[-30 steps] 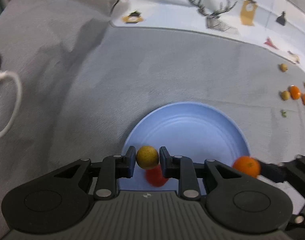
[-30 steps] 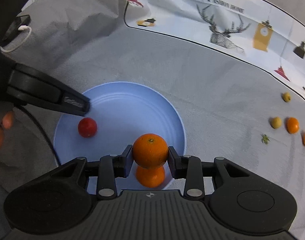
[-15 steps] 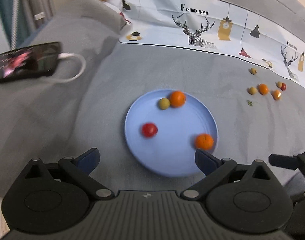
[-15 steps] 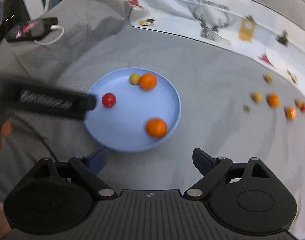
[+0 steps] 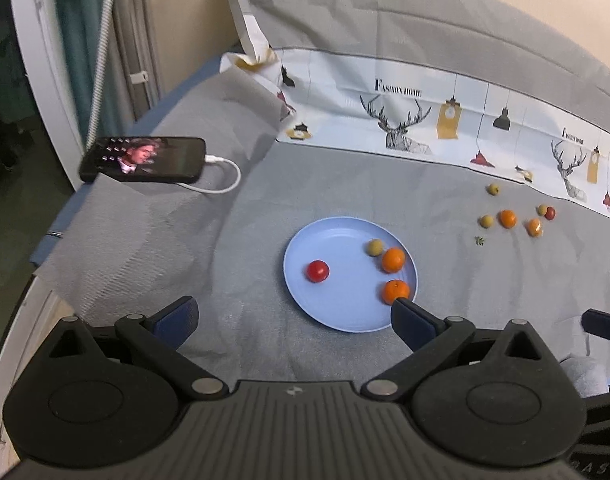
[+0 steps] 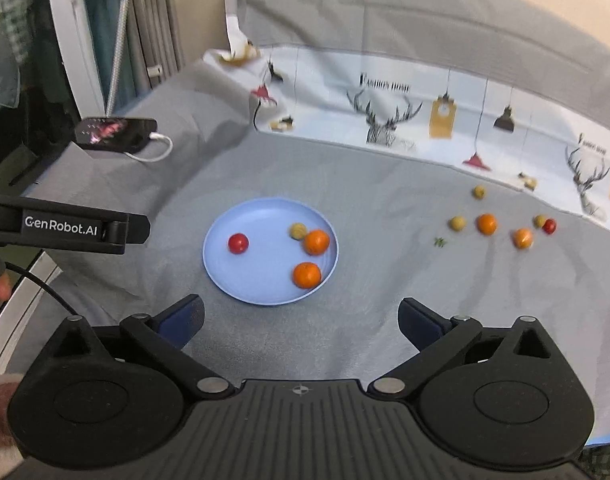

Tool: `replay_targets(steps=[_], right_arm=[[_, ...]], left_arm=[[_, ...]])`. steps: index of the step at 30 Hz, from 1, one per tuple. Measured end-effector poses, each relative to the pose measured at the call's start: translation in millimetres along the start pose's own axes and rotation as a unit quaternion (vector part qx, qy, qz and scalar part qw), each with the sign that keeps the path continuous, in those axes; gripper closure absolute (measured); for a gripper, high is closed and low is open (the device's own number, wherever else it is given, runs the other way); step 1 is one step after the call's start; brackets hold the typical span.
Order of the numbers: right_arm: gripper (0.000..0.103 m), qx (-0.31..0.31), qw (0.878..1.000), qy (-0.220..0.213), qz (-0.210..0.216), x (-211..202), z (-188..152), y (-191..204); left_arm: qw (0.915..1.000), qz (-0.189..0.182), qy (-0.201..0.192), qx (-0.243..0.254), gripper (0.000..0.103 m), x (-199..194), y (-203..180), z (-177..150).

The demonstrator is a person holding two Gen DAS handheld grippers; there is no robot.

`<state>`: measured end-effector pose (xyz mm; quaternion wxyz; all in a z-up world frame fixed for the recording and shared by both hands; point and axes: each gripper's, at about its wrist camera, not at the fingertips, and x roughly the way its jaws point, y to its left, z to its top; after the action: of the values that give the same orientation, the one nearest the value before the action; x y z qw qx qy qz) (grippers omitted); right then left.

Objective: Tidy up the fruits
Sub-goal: 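Lift both tools away from the plate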

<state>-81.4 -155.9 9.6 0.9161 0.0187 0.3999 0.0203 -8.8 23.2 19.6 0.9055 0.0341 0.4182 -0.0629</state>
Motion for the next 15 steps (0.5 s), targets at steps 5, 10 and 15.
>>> replay_targets(steps=[5, 10, 15], right_arm=[[0.001, 0.01, 0.999, -0.034, -0.004, -27.3, -3.8, 4.3], [0.001, -0.002, 0.998, -0.065, 0.005, -49.1, -11.2, 12.1], [0.001, -0.009, 0.997, -0.081, 0.006, -61.4, -11.9, 19.6]], left_arm=[[0.9999, 0.006, -0.014, -0.004, 0.001, -23.1, 6.6, -0.6], [0.9994, -0.002, -0.034, 0.008, 0.001, -44.5, 5.5, -5.0], [0.999, -0.009, -0.041, 0.018, 0.001, -57.2, 5.9, -11.5]])
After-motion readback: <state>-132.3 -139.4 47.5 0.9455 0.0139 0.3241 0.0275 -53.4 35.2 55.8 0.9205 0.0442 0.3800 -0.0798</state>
